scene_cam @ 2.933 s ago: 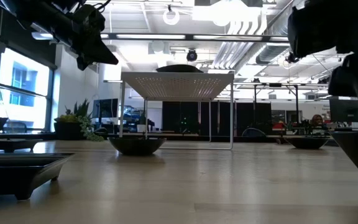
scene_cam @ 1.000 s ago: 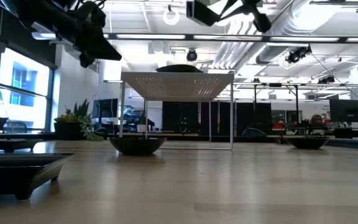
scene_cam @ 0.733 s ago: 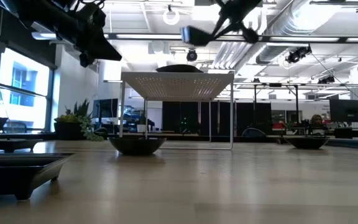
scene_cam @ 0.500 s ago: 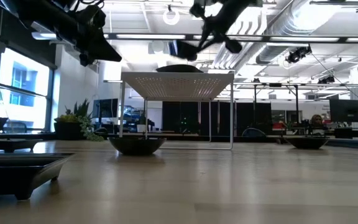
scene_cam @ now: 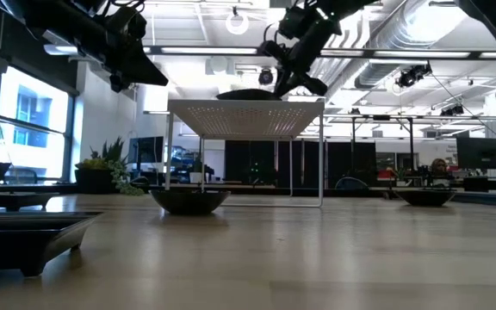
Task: Pick & Place Mini shaped plates
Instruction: Stack the black distorted square plate on top of the black distorted square plate on the shelf, then stack the black leaf-shaped plate on top of the black leaf-shaped plate on the shelf
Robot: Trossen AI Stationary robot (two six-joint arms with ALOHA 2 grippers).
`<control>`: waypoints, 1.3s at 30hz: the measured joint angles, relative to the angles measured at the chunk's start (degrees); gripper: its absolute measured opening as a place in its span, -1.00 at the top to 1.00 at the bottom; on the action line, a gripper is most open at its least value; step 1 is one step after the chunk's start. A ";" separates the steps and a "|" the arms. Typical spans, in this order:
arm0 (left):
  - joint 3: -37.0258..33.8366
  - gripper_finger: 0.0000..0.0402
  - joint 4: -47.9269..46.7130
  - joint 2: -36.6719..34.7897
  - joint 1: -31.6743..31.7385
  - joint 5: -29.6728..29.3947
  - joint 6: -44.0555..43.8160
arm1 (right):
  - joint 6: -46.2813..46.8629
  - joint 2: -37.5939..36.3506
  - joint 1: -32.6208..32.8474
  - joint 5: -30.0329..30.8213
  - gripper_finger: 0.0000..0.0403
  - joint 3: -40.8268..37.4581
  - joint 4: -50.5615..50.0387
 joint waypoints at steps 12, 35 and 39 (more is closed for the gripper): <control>0.00 0.99 0.01 0.00 0.00 -0.02 -0.01 | 3.80 0.20 0.67 1.03 0.94 -0.07 0.98; 0.00 0.99 0.30 0.00 0.00 1.51 -1.30 | -1.98 1.00 0.77 -4.35 0.63 1.30 3.24; 0.00 0.99 0.23 0.00 0.00 1.51 -1.30 | -11.14 -3.08 4.16 -2.13 0.82 0.62 2.64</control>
